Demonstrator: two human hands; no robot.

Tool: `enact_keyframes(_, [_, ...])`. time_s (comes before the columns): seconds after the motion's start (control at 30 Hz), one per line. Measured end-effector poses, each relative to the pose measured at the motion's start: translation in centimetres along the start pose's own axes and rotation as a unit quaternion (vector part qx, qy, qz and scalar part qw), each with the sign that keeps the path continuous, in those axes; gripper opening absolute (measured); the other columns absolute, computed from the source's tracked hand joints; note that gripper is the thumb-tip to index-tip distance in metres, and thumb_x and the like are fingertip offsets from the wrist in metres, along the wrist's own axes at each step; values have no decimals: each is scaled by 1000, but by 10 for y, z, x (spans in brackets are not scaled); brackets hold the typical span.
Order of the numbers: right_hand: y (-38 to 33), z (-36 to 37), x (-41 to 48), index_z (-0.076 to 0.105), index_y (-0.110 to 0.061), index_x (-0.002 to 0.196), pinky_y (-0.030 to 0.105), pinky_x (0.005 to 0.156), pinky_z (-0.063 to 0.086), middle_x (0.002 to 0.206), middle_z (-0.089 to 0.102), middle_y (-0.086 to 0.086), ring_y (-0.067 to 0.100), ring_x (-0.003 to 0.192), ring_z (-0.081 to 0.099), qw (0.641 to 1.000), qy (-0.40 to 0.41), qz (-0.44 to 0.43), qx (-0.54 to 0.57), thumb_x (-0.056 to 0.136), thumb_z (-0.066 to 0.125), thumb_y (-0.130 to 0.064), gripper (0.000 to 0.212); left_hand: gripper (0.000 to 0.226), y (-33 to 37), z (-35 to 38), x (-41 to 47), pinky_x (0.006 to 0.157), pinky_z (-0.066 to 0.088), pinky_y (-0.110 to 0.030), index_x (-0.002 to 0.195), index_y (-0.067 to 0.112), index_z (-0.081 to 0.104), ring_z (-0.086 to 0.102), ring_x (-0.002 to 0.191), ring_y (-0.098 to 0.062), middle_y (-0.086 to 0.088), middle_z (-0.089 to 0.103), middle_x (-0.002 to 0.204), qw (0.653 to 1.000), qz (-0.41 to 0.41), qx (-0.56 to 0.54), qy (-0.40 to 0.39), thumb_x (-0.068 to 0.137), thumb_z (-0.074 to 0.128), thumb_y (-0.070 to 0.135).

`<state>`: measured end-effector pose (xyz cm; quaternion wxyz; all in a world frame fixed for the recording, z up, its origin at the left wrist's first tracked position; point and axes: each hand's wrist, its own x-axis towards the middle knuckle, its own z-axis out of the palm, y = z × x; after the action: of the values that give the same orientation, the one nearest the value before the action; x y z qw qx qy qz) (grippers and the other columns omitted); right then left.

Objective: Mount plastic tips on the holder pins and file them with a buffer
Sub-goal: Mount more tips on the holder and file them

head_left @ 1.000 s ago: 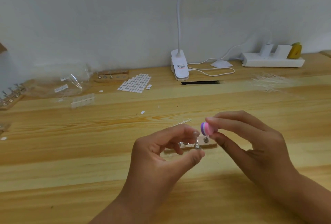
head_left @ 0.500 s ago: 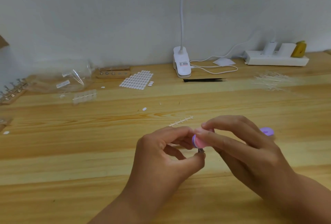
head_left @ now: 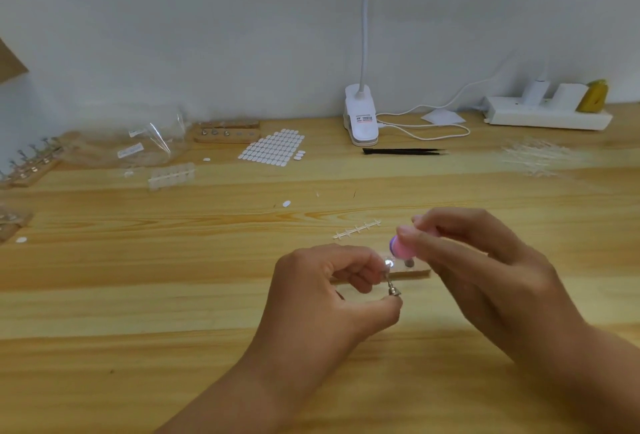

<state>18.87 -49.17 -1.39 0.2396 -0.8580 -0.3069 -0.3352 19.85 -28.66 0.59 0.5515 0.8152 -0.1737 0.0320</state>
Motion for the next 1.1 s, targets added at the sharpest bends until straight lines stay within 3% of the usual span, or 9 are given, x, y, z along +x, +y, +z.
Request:
enact_keyframes(0.13, [-7,3,-4,65,-10,133,35,80,56,120,59,10,26,105,68,995,-74,-74,-6,80,60,19,61,24,4,0,-2,55,38,-3,78,35,75,60,62,4,19,67,70,1000,14,8,-13,63,83,19])
enact_keyframes(0.23, [2,-3,2,62,-9,128,34,72,55,111,64,15,26,94,70,998,-44,-35,-36,80,61,17,55,23,2,-1,0,55,40,-2,73,28,76,63,65,3,16,70,70,1000,-12,-14,0,59,84,11])
enact_keyframes(0.4, [-10,7,-3,62,-9,131,25,88,52,120,60,10,20,108,65,996,-62,-51,30,83,59,17,55,24,5,-1,-2,54,38,-3,81,30,77,61,59,5,15,69,71,1000,5,-10,-18,64,82,14])
enact_keyframes(0.47, [-6,5,-3,63,-10,131,27,84,53,122,58,9,21,106,66,995,-77,-61,13,81,60,18,57,20,5,-1,-3,54,37,-2,80,30,76,60,58,6,17,68,70,1000,8,-6,-18,65,80,17])
enact_keyframes(0.67, [-2,0,3,66,-14,124,20,87,50,114,61,7,14,104,64,999,-18,11,44,98,54,-2,32,26,0,-1,0,54,42,-6,79,29,76,64,66,4,17,71,74,999,-15,-30,-4,63,85,11])
enact_keyframes(0.8, [-10,3,3,67,-24,117,25,93,49,116,61,-1,14,112,63,997,-4,10,83,101,53,-13,25,27,3,-2,0,54,49,-21,88,32,75,66,73,3,14,72,83,995,2,-88,-38,69,83,15])
enact_keyframes(0.9, [-5,-1,7,59,-23,121,14,95,44,117,60,-5,4,112,59,994,41,70,79,95,57,-14,27,25,1,-2,2,59,51,-28,88,29,76,65,80,-5,8,71,89,986,-28,-155,-57,66,84,19])
enact_keyframes(0.97, [-10,0,6,59,-24,120,7,92,39,119,59,-9,0,111,58,991,58,83,92,94,59,-14,28,28,0,-2,2,58,50,-25,90,27,78,64,83,-8,4,70,96,978,-33,-195,-72,65,85,18])
enact_keyframes(1.1, [-17,4,3,61,-23,120,11,94,41,119,60,-7,5,109,60,991,57,68,97,94,60,-14,27,30,0,-1,2,57,48,-21,95,27,78,61,85,-12,2,68,101,971,-20,-222,-83,67,84,19])
